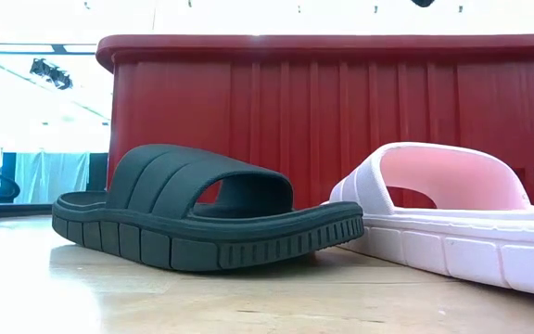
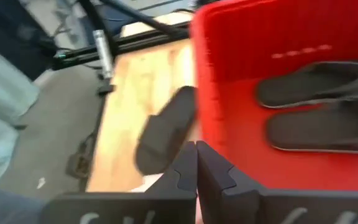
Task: Pick and place slides into bin
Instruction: Put the right black slide into the red bin
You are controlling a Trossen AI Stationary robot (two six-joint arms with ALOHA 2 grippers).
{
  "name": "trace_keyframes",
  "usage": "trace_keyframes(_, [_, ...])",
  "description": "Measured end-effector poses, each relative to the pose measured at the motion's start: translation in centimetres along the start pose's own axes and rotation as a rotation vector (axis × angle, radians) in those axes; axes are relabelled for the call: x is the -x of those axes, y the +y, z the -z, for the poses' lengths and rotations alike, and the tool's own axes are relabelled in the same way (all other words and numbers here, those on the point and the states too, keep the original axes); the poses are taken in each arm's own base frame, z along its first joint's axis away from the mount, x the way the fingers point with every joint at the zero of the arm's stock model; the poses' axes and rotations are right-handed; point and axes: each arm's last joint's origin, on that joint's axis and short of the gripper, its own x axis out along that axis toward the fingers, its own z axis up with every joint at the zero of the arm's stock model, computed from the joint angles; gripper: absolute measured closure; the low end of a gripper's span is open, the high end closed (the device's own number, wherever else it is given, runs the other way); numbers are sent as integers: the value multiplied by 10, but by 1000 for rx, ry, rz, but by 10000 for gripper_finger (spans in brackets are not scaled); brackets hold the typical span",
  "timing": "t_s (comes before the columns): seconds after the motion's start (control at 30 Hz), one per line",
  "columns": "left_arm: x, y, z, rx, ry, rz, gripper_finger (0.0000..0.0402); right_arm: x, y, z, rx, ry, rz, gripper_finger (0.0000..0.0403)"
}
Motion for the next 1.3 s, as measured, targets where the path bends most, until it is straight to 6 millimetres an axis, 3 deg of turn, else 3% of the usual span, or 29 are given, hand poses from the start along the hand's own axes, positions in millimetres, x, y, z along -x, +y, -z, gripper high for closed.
trace_keyframes(0.2, [-53, -29, 22, 216, 173, 13, 309, 0, 24, 7, 12, -32, 3, 402])
trace_keyframes(0.33, [-93, -39, 39, 391, 226, -116, 266, 1, 32, 10, -11, -55, 43, 402])
trace_keyframes(0.63, [-169, -28, 65, 733, 298, -298, 229, 2, 37, 11, -37, -78, 53, 402])
trace_keyframes(0.83, [-211, -26, 88, 799, 350, -380, 229, 2, 37, 13, -145, -67, 51, 402])
trace_keyframes(0.93, [-221, -24, 95, 799, 371, -401, 228, 3, 41, 20, -171, -16, 46, 402])
trace_keyframes(1.03, [-220, -19, 95, 793, 372, -437, 233, 6, 50, 31, -257, 52, 25, 402])
trace_keyframes(1.3, [-196, -11, 80, 776, 331, -455, 258, 19, 106, 70, -377, 248, -155, 401])
